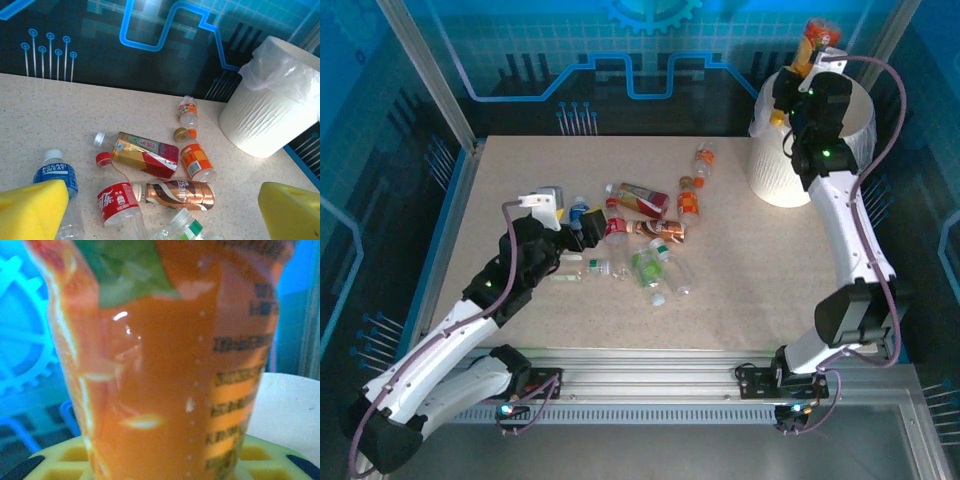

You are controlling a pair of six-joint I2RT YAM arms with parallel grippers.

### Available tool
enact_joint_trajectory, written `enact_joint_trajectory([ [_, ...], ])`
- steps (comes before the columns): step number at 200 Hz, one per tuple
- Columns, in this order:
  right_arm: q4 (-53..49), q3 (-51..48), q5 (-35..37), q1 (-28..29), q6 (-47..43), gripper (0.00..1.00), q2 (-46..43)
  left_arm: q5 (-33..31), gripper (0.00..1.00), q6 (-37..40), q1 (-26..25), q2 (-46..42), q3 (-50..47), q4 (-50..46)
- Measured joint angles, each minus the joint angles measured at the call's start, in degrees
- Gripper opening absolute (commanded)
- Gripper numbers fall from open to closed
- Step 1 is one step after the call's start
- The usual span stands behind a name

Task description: Put the plastic bottles in the bin

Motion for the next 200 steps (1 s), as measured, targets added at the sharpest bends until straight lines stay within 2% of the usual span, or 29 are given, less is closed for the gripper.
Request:
enact_joint_trajectory([
  [59, 14.6, 0.3, 15.7, 0.2, -2.8, 0.48, 12.0, -1.5, 0.99, -3.0, 2.3, -1.1, -2.8, -0.5],
  [97, 14.5, 3.4, 18.0, 0.1, -5.7, 0.52, 16.5, -1.5, 0.99, -4.6, 3.3, -1.1, -4.0, -0.3],
  [138, 7.2, 8.1, 13.7, -1.3, -4.3, 0.55, 20.0, -1.4, 0.99, -4.5, 4.2, -1.1, -4.7, -0.1],
  [170, -1.2, 12.7, 5.6, -3.7, -3.1, 0.62, 23.6, -1.4, 0.99, -4.3, 4.3, -1.0, -4.6, -0.2],
  [200, -7.4, 16.1, -1.5, -5.1, -2.6, 0.64, 24.9, -1.4, 0.99, -4.4, 4.6, 0.1, -4.0, -0.6],
])
